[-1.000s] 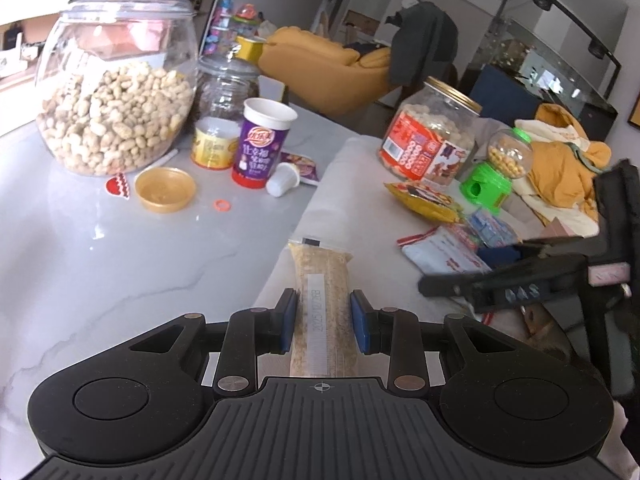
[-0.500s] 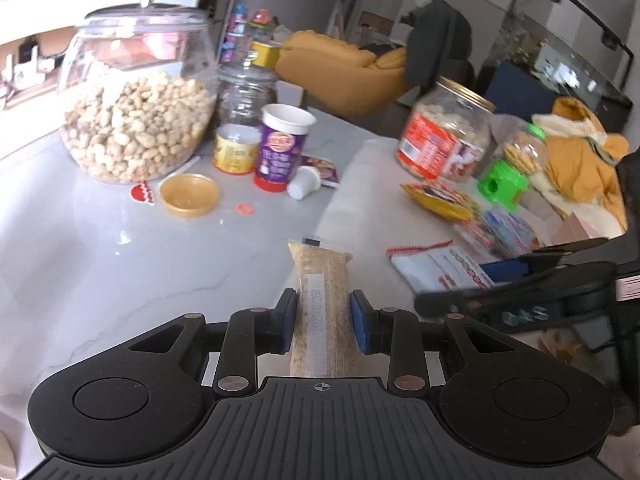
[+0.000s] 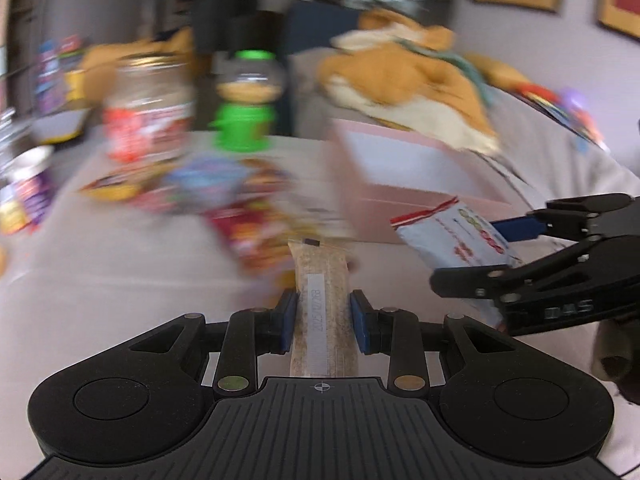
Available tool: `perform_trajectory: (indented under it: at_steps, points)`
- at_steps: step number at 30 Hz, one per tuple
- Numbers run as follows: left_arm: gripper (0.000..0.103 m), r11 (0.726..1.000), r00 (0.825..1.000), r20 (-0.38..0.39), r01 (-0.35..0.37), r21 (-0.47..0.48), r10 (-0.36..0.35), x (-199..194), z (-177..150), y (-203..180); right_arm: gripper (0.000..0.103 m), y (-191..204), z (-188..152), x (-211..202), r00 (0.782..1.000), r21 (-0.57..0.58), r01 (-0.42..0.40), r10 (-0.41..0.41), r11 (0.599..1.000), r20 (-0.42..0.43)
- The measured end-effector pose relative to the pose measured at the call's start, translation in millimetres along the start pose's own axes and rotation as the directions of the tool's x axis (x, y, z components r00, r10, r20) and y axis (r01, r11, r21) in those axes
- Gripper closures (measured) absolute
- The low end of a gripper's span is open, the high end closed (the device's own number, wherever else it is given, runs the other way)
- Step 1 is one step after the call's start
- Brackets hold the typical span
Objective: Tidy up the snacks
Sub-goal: 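Grasp the white red-edged snack bag with the right tool while the left tool holds the bar, then drop the bar and the white bag into the pink box with both tools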
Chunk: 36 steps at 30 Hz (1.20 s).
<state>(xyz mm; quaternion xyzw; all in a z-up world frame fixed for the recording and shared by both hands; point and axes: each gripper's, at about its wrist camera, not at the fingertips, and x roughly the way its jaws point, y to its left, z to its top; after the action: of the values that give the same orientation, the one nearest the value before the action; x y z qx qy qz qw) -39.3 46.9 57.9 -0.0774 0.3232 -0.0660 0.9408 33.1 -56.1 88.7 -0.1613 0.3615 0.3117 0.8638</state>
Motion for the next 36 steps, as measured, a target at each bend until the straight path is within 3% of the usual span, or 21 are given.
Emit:
perform_trajectory:
  at_steps: [3, 7, 11, 15, 19, 22, 26, 28, 30, 32, 34, 36]
  points:
    - [0.069, 0.997, 0.998, -0.011, 0.063, 0.052, -0.063, 15, 14, -29, 0.025, -32, -28, -11, 0.996, 0.055, 0.092, -0.093, 0.994, 0.007]
    - [0.069, 0.988, 0.991, 0.054, 0.116, 0.098, -0.121, 37, 53, -53, 0.025, -64, -51, -21, 0.994, 0.131, 0.100, -0.103, 0.986, 0.021]
    - [0.067, 0.972, 0.964, 0.131, 0.234, -0.020, -0.230, 83, 105, -48, 0.025, -75, -57, -26, 0.992, 0.161, 0.099, -0.110, 0.982, 0.060]
    - [0.067, 0.979, 0.984, 0.072, 0.172, -0.111, -0.165, 151, 130, -31, 0.025, -84, -57, -30, 0.985, 0.168, 0.133, -0.150, 0.977, 0.090]
    - [0.067, 0.964, 0.966, 0.169, 0.219, -0.150, -0.193, 136, 124, -7, 0.025, -89, -46, -33, 0.978, 0.192, 0.147, -0.172, 0.970, 0.122]
    - [0.067, 0.973, 0.968, 0.210, 0.171, -0.156, -0.136, 105, 110, 9, 0.025, -99, -28, -32, 0.962, 0.205, 0.183, -0.218, 0.961, 0.162]
    - [0.067, 0.981, 0.982, 0.161, 0.125, -0.147, -0.100, 80, 79, 21, 0.025, -127, 17, -10, 0.938, 0.278, 0.193, -0.260, 0.941, 0.228]
    - [0.067, 0.988, 0.988, 0.131, 0.096, -0.119, -0.081, 67, 59, 25, 0.018, -146, 38, 4, 0.934, 0.330, 0.156, -0.248, 0.931, 0.257]
    - [0.067, 0.995, 0.993, 0.101, 0.066, -0.073, -0.058, 56, 43, 25, 0.018, -161, 56, 25, 0.953, 0.331, 0.132, -0.211, 0.934, 0.215]
    - [0.067, 0.999, 0.996, 0.084, 0.033, -0.023, -0.031, 44, 30, 27, 0.018, -162, 61, 41, 0.956, 0.303, 0.200, -0.253, 0.932, 0.148]
    - [0.067, 1.000, 0.997, 0.080, -0.001, 0.011, 0.000, 36, 18, 29, 0.018, -151, 51, 42, 0.950, 0.275, 0.255, -0.293, 0.927, 0.106]
    - [0.067, 1.000, 0.997, 0.077, -0.011, 0.005, 0.011, 30, 8, 34, 0.018, -136, 33, 35, 0.964, 0.245, 0.213, -0.244, 0.946, 0.106]
